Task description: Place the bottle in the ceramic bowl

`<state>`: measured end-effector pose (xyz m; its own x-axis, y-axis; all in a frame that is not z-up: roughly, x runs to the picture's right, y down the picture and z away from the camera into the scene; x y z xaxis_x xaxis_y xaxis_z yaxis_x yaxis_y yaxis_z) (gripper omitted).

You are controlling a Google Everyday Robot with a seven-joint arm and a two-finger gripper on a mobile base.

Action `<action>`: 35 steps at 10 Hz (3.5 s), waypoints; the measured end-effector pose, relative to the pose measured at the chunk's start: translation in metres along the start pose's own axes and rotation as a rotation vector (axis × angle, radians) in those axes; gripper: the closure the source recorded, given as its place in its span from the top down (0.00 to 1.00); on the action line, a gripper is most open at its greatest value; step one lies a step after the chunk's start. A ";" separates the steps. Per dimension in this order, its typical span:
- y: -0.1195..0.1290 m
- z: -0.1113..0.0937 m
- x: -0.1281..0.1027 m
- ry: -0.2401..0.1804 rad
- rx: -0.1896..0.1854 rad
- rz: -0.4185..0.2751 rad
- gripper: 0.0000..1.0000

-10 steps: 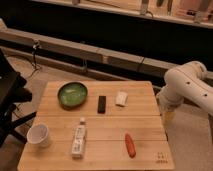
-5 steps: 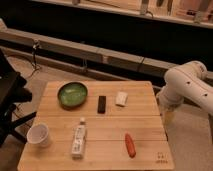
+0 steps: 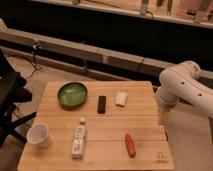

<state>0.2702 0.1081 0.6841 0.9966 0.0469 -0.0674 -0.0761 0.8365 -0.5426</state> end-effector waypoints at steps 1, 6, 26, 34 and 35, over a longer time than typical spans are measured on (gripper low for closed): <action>0.001 0.000 -0.003 0.001 -0.003 0.006 0.80; 0.002 -0.001 -0.019 0.002 -0.007 0.014 0.80; 0.016 -0.012 -0.149 -0.020 0.022 -0.644 0.80; 0.031 -0.010 -0.203 -0.046 0.040 -0.974 0.80; 0.034 -0.009 -0.217 -0.055 0.043 -1.013 0.80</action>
<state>0.0511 0.1218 0.6725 0.5914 -0.6712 0.4469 0.8056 0.5151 -0.2925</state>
